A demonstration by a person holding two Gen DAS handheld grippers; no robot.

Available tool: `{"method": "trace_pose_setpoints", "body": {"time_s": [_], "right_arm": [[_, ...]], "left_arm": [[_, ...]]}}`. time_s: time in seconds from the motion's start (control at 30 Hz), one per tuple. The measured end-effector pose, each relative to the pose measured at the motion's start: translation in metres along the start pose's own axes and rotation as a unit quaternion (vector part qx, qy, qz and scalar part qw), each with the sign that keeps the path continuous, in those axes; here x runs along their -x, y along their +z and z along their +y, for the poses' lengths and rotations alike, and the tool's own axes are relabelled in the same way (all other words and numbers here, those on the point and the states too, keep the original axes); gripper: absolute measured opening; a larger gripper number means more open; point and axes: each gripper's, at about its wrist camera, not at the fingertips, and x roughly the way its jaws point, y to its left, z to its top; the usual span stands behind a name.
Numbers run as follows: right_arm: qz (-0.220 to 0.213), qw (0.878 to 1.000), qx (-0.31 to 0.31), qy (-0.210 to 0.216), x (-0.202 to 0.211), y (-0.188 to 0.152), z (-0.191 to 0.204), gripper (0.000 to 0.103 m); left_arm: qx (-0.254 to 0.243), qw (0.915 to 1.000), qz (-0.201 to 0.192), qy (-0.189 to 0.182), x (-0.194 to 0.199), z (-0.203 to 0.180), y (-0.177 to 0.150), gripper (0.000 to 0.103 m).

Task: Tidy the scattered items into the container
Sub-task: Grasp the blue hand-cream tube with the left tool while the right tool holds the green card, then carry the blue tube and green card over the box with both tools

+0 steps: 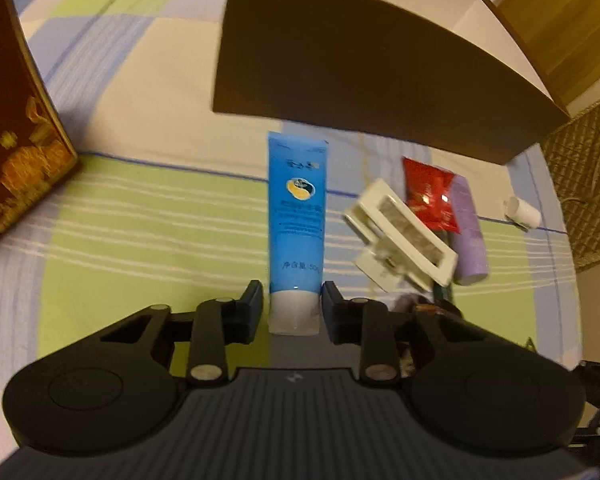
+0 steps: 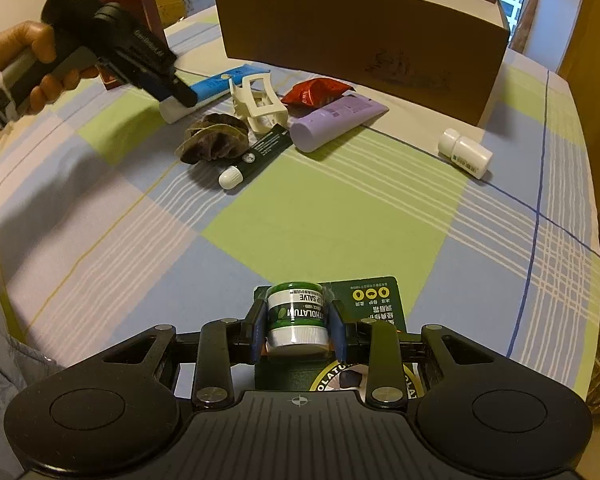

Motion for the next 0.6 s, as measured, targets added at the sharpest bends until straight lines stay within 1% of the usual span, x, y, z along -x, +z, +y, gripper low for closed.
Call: {"method": "trace_pose_setpoints", "body": {"time_s": [0.07,0.13,0.2,0.23,0.3,0.33,0.37,0.4,0.5,0.6], "right_arm": [[0.0,1.0,0.002,-0.002,-0.001,0.001,0.001,0.035],[-0.001,1.0,0.004,-0.005,-0.001,0.001,0.002,0.035],[-0.003,1.0,0.011,-0.01,-0.001,0.0,0.005,0.035],[-0.005,1.0,0.014,-0.013,-0.001,-0.001,0.006,0.035],[-0.009,1.0,0.016,-0.017,-0.002,-0.002,0.008,0.035],[-0.012,1.0,0.016,-0.019,-0.002,-0.002,0.008,0.035],[-0.013,1.0,0.016,-0.021,-0.002,-0.003,0.009,0.035],[-0.014,0.999,0.016,-0.024,-0.002,-0.002,0.01,0.035],[-0.009,0.999,0.013,-0.03,-0.003,0.0,0.013,0.035],[0.004,1.0,0.003,-0.027,-0.004,0.005,0.012,0.035]], "left_arm": [[-0.016,0.9998,-0.001,0.009,-0.003,-0.004,0.006,0.04],[-0.031,0.9994,0.004,0.013,-0.011,-0.009,0.012,0.04],[-0.064,0.9976,-0.004,0.025,-0.016,-0.018,0.015,0.04],[-0.089,0.9953,-0.006,0.039,-0.018,-0.024,0.016,0.04],[-0.136,0.9884,-0.009,0.067,-0.021,-0.036,0.011,0.036],[-0.155,0.9853,-0.015,0.07,-0.021,-0.04,0.007,0.033],[-0.157,0.9854,-0.016,0.064,-0.019,-0.04,0.004,0.027],[-0.152,0.9866,-0.015,0.058,-0.018,-0.038,0.001,0.027],[-0.147,0.9874,-0.012,0.058,-0.01,-0.031,-0.01,0.026],[-0.136,0.9895,-0.001,0.049,0.0,-0.024,-0.019,0.025]]}}
